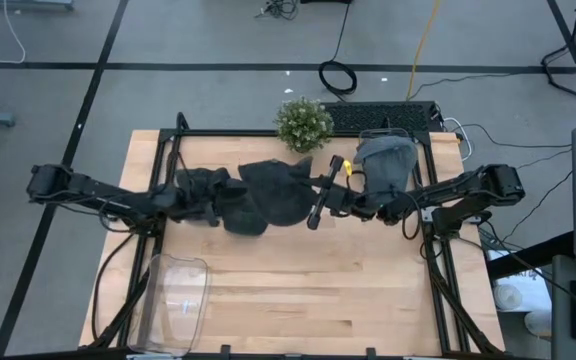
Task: Pick & Place hat
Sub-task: Put the right black cap into the bottom transparent bin
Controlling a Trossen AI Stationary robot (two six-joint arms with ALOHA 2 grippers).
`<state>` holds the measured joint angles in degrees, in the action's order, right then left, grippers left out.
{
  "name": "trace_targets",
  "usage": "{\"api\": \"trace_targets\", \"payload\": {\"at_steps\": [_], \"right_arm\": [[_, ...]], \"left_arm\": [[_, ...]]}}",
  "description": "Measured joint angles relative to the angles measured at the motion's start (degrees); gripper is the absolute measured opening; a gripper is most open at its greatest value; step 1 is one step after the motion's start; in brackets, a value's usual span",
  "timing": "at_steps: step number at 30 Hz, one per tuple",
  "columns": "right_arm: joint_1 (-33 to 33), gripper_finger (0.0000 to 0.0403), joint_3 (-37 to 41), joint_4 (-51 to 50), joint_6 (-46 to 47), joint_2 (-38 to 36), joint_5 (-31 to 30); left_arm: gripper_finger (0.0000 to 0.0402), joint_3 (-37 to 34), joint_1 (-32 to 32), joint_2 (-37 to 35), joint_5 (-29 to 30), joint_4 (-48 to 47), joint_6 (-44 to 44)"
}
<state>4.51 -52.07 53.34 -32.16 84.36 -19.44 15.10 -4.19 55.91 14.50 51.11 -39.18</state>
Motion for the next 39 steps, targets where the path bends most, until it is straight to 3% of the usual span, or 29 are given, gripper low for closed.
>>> {"api": "trace_targets", "payload": {"at_steps": [6, 13, 17, 39], "right_arm": [[0.0, 0.0000, 0.0, 0.0, 0.0, 0.0, 0.0], [0.1, 0.0000, 0.0, 0.0, 0.0, 0.0, -1.0], [0.1, 0.0000, 0.0, 0.5, -0.3, 0.0, -4.8], [0.5, 0.0000, 0.0, 3.4, -0.5, 0.0, -6.1]], "left_arm": [[0.0294, 8.7, 0.0, 8.2, -6.4, -0.7, 5.4], [0.0294, 12.0, 0.0, 13.8, -6.9, -0.9, 5.7], [0.0294, 12.1, 0.0, 14.3, -6.6, -0.9, 6.0], [0.0290, 12.1, 0.1, 13.3, -7.8, -1.7, 6.6]]}}
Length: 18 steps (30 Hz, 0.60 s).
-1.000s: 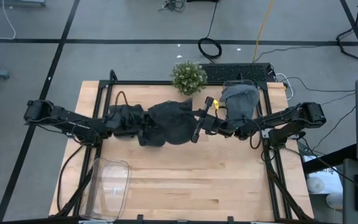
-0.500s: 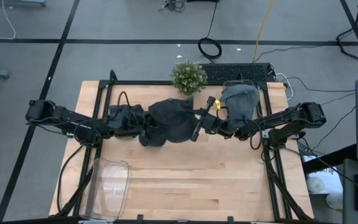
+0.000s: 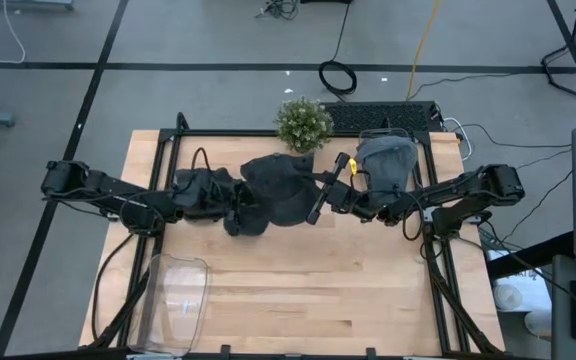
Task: Pick & Place hat
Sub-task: Put the right black cap into the bottom transparent bin
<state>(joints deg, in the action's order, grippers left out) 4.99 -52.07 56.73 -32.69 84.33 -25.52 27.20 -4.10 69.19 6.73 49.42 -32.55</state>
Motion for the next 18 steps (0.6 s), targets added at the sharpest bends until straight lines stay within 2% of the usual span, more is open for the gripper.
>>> {"api": "trace_targets", "payload": {"at_steps": [2, 4, 6, 10, 11, 14, 18], "right_arm": [[0.0, 0.0000, 0.0, 0.0, 0.0, 0.0, 0.0], [0.0, 0.0000, 0.0, 0.0, -0.1, 0.0, 0.1], [0.0, 0.0000, 0.0, -0.1, 0.0, 0.0, 0.2], [0.0, 0.0000, 0.0, -0.9, 0.2, 0.0, 0.3], [0.0, 0.0000, 0.0, -1.3, 0.4, 0.0, 0.3], [0.0, 0.0000, 0.0, -2.7, 0.2, 0.0, 0.2], [0.1, 0.0007, 0.0, -5.5, -1.5, -0.4, 0.3]], "left_arm": [[0.0270, 0.0, 0.0, 0.0, -2.1, -0.1, 1.0], [0.0232, 0.0, 0.0, 0.0, -4.5, 0.3, 1.5], [0.0174, 0.0, 0.0, 0.0, -6.5, 0.3, 2.5], [0.0033, 0.0, 0.2, 0.0, -9.4, 0.3, 4.0], [0.0020, 0.0, 0.6, 0.0, -9.9, 0.3, 3.6], [0.0019, 0.0, 1.9, 0.0, -13.8, 0.0, 0.6], [0.0009, 0.0, 3.8, -3.1, -24.1, -2.6, -8.3]]}}
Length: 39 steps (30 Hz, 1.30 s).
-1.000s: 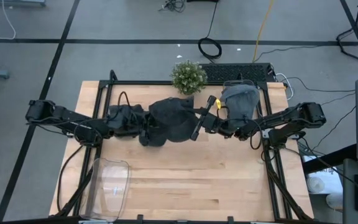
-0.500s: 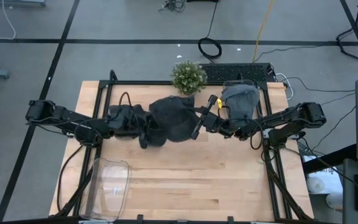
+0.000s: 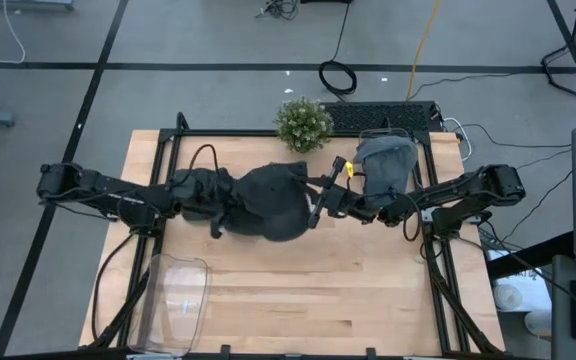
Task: Pick & Place hat
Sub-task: Put the right black cap into the bottom transparent bin
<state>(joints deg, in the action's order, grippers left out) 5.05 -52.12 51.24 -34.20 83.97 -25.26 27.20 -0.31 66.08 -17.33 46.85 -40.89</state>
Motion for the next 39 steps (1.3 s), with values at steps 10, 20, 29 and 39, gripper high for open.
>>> {"api": "trace_targets", "payload": {"at_steps": [10, 20, 29, 39], "right_arm": [[1.4, 0.0056, 0.0, -5.5, 0.4, -3.8, -2.3], [1.2, 0.0074, 0.0, -10.5, 2.7, -4.0, -2.2], [1.0, 0.0075, 0.0, -12.2, 4.4, -4.0, -2.0], [0.9, 0.0075, 0.0, -13.3, 5.0, -4.0, -2.0]], "left_arm": [[0.0009, 0.0, 0.2, -25.1, -6.9, -37.4, -9.3], [0.0009, 3.3, -16.0, -44.8, -0.8, -70.0, -22.3], [0.0009, 11.9, -35.4, -38.5, 14.6, -81.5, -41.4], [0.0009, 27.7, -64.0, -24.5, 44.6, -90.6, -42.8]]}}
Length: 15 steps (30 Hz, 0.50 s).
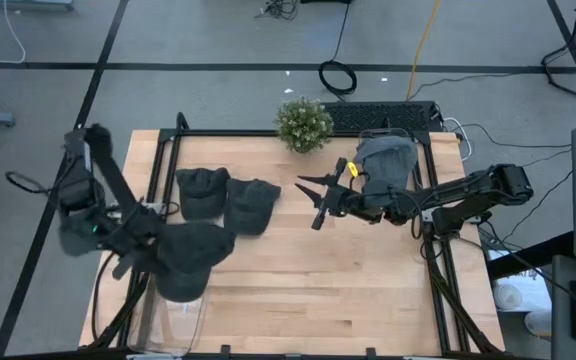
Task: Pick & Place hat
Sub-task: Put the right black cap into the bottom transparent bin
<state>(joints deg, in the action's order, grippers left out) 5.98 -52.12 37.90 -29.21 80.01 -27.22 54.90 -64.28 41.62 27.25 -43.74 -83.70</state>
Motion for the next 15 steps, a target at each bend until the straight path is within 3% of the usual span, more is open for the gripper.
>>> {"api": "trace_targets", "payload": {"at_steps": [3, 6, 11, 15], "right_arm": [[0.0, 0.0075, 0.0, -0.4, 0.0, 0.0, 0.0], [0.0, 0.0075, 0.0, -0.8, 0.0, 0.0, 0.0], [0.0, 0.0075, 0.0, -0.5, 0.0, 0.0, 0.2], [0.0, 0.0075, 0.0, -0.5, 1.2, 0.0, 0.3]], "left_arm": [[0.0009, -0.3, -8.6, 2.7, 11.1, -0.6, -7.4], [0.0009, -0.3, -14.1, 7.6, 17.6, -0.2, -15.7], [0.0009, -0.3, -18.5, 17.4, 19.3, 0.2, -33.2], [0.0009, -0.3, -20.6, 22.6, 16.3, 0.3, -45.3]]}}
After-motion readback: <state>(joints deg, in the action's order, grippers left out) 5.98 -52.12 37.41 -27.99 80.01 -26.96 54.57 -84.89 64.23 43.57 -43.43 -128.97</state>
